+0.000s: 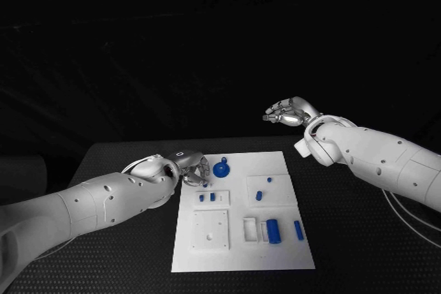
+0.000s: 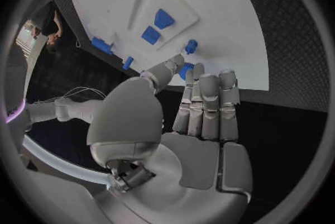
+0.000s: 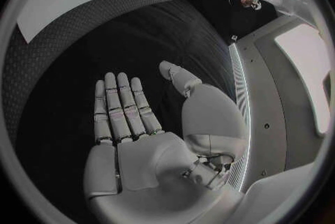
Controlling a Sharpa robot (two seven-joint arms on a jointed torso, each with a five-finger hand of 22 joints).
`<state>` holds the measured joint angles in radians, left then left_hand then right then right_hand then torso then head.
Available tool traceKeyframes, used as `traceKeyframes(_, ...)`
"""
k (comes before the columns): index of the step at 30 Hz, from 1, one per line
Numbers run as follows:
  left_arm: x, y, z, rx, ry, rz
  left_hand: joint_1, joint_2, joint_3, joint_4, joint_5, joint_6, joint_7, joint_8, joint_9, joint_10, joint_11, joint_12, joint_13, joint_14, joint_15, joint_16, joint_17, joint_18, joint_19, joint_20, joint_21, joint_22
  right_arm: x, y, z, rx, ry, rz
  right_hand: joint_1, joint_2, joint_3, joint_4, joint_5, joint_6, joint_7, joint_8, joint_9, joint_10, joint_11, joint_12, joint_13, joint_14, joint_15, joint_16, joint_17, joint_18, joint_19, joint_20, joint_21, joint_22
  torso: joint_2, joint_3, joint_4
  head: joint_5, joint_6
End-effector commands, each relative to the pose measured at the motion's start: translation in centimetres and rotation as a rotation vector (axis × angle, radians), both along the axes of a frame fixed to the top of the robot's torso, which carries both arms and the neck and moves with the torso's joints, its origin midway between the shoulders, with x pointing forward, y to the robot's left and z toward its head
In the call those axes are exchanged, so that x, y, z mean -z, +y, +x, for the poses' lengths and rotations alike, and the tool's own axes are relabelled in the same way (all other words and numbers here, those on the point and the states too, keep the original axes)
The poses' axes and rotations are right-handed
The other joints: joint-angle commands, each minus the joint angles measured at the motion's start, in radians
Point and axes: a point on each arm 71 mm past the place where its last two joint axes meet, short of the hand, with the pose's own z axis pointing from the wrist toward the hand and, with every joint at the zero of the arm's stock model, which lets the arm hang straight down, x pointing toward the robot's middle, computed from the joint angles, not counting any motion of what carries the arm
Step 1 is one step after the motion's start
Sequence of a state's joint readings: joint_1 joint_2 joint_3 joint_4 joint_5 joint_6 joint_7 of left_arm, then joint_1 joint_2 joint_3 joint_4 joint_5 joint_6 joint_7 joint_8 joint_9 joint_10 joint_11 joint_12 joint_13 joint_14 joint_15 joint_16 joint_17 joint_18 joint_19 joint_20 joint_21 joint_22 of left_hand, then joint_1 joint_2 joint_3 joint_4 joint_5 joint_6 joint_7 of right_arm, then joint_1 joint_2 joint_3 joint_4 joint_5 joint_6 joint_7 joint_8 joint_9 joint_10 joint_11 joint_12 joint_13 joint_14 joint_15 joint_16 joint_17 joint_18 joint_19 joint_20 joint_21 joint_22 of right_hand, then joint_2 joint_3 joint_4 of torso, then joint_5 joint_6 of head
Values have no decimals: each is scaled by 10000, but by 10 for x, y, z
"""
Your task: Assemble the parts on the task board
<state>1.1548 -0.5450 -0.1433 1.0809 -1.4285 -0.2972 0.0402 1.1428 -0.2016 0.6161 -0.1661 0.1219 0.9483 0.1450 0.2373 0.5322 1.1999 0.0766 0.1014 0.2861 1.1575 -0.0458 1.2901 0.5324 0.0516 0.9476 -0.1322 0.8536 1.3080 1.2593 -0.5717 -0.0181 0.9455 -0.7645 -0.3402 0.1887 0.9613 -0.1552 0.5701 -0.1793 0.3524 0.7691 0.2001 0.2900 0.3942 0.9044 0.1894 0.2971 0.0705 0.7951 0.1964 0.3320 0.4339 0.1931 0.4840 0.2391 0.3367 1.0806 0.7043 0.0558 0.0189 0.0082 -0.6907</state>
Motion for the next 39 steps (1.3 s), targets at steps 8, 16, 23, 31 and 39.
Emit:
traceKeyframes(8,2,3,0,98,204,104,195,-260,38,-54,45,-134,11,-37,9,-167,56,-151,-42,-105,144,-80,-19,410,-46,1,-45,190,0,0,-1,-130,18,-5,-43,98,-61,2,65,-27,200,48,-15,55,-10,-45,-17,-70,35,57,-15,63,-30,44,-40,12,0,4,7,-1,-14)
traceKeyframes(16,3,1,0,172,133,361,-53,-678,-548,-134,-442,-299,58,-55,8,-265,121,-199,-60,-330,214,-1,36,433,-222,85,1,218,0,1,-1,-145,18,-1,-42,101,-60,2,65,-26,200,49,-16,56,-11,-45,-16,-70,34,58,-16,64,-29,44,-41,13,2,2,3,25,-19)
traceKeyframes(23,9,-2,-2,245,179,414,103,-633,-554,-227,-566,-277,56,-29,19,-186,94,-153,-38,-332,189,26,46,450,-225,77,20,216,1,1,-1,-154,26,0,-43,103,-60,2,66,-26,200,49,-17,56,-11,-44,-16,-70,34,59,-16,64,-29,44,-41,14,4,10,-5,24,-26)
traceKeyframes(31,15,-6,-3,302,212,435,306,-373,-547,-280,-497,-155,0,73,57,-20,29,-55,9,-305,125,76,51,446,-202,40,60,198,1,2,-1,-159,33,1,-44,108,-60,4,66,-24,200,50,-18,58,-11,-44,-16,-69,34,61,-18,66,-28,46,-42,15,9,8,-12,8,-26)
traceKeyframes(39,17,-5,-3,298,243,628,765,102,-441,-479,-376,119,-118,256,127,268,-75,100,83,-238,26,114,44,420,-162,-19,111,194,1,2,-1,-175,41,3,-47,111,-61,6,66,-23,199,52,-20,59,-11,-43,-16,-69,33,62,-19,67,-27,47,-44,17,7,9,-6,1,-42)
